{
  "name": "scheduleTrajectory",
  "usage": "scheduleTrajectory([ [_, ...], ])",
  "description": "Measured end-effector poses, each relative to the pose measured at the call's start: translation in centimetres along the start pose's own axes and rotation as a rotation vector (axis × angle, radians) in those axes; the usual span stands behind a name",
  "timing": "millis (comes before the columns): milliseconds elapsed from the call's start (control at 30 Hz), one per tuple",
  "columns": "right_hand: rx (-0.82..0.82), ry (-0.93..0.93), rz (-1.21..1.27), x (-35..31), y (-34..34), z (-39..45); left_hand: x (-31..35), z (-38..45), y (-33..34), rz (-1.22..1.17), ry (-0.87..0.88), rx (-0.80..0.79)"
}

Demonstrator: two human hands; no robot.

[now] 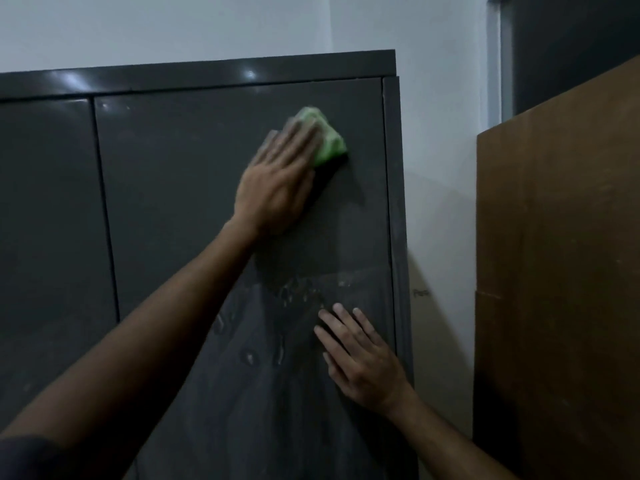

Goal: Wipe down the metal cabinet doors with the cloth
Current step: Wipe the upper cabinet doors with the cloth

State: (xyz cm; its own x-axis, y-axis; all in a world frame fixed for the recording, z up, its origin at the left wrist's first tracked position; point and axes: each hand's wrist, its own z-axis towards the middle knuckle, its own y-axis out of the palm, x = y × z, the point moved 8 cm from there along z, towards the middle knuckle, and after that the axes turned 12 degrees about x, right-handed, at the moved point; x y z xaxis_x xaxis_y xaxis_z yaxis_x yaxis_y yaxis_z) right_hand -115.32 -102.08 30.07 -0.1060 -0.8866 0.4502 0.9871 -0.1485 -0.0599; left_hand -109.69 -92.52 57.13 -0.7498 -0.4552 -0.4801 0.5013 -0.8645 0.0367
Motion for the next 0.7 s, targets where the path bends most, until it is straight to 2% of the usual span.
scheduleTrajectory([
  [33, 0.001, 0.002, -0.003, 0.0, 0.0, 0.0, -0.6, -0.3, -0.4, 0.028, -0.123, 0.042],
  [67, -0.002, 0.004, -0.002, 0.0, 0.0, -0.1, 0.0, -0.9, -0.4, 0.035, -0.175, 0.033],
  [100, -0.002, 0.004, 0.002, 0.0, 0.0, -0.1, 1.6, -1.7, 0.2, 0.013, -0.119, -0.028],
  [200, 0.014, 0.006, 0.004, 0.1, 0.0, -0.1, 6.5, -6.3, 1.5, -0.095, 0.436, -0.299],
  [233, 0.015, 0.005, 0.002, 0.1, 0.1, -0.2, 5.4, -7.0, 1.0, -0.101, 0.521, -0.317],
  [267, 0.012, 0.004, -0.002, 0.1, 0.2, -0.2, 3.2, -6.6, 0.4, -0.090, 0.486, -0.282],
  [300, 0.004, 0.002, -0.005, 0.0, 0.3, -0.3, 0.2, -5.6, -0.2, -0.050, 0.357, -0.221],
  [400, -0.004, -0.002, -0.007, 0.0, 0.5, -0.5, -9.7, -3.5, -3.4, 0.166, -0.217, 0.010],
  [467, 0.007, 0.004, -0.006, 0.0, 0.4, -0.4, -12.4, -3.2, -4.5, 0.212, -0.520, 0.103],
  [500, 0.010, 0.006, -0.004, 0.0, 0.4, -0.4, -12.0, -3.1, -4.4, 0.208, -0.583, 0.114],
  [533, 0.011, 0.008, -0.004, 0.0, 0.4, -0.4, -10.5, -2.9, -4.0, 0.190, -0.552, 0.099],
  [567, 0.010, 0.011, -0.004, 0.0, 0.4, -0.5, -8.3, -2.7, -3.2, 0.156, -0.417, 0.045],
  [667, 0.005, 0.015, 0.009, 0.0, 0.6, -0.5, 0.2, -6.2, -0.4, -0.002, 0.281, -0.243],
  [700, 0.004, 0.016, 0.014, 0.0, 0.6, -0.5, 1.1, -7.6, -0.2, -0.033, 0.441, -0.314],
])
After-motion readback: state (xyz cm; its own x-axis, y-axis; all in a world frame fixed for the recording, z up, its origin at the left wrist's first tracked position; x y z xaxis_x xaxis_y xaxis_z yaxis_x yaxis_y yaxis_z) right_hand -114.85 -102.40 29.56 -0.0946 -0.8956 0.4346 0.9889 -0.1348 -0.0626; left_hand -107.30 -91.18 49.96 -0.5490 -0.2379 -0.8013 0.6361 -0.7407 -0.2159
